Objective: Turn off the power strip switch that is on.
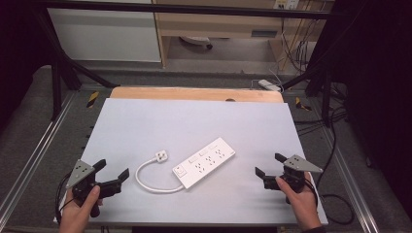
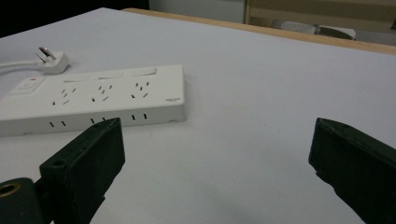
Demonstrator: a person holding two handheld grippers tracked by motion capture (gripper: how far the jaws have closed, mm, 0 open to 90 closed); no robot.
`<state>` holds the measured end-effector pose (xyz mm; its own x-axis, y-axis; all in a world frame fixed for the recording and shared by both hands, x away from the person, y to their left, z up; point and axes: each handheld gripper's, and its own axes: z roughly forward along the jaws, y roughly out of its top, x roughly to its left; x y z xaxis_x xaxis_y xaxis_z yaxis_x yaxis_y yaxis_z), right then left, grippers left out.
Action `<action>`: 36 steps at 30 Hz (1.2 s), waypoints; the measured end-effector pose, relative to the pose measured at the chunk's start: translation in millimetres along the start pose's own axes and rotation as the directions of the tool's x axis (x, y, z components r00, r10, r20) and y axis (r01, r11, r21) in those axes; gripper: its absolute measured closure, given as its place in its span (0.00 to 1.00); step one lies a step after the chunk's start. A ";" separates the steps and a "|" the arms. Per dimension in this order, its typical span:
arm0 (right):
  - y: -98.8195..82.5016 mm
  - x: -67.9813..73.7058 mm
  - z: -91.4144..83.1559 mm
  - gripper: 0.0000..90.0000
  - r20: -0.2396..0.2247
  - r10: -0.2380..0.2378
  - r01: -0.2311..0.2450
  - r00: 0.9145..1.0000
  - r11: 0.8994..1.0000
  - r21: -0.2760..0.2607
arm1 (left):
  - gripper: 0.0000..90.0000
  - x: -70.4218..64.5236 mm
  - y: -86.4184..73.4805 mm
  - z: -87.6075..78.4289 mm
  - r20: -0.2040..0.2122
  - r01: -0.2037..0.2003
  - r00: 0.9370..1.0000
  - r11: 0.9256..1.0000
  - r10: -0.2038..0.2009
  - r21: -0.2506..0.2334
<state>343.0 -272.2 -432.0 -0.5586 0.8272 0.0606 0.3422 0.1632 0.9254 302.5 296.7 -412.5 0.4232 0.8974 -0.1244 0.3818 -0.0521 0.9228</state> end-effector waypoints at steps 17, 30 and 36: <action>-0.8 1.6 0.1 0.04 -0.005 0.007 -0.007 1.000 0.999 0.032 | 0.06 -2.6 -0.5 2.2 0.008 -0.011 1.000 1.000 0.011 0.011; 0.6 4.8 -6.8 0.03 -0.021 0.040 -0.039 0.999 0.998 0.053 | 0.06 -2.8 -0.4 2.1 0.006 -0.018 1.000 1.000 0.018 0.014; 1.7 5.1 -7.2 0.03 -0.014 0.054 -0.054 0.998 0.998 0.042 | 0.06 -3.5 -0.5 2.5 0.009 -0.024 1.000 1.000 0.024 0.018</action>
<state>335.3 -271.6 -427.4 -0.5501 0.8270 0.1161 0.4033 0.1413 0.9041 302.9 292.5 -413.5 0.4395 0.8920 -0.1056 0.3861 -0.0814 0.9189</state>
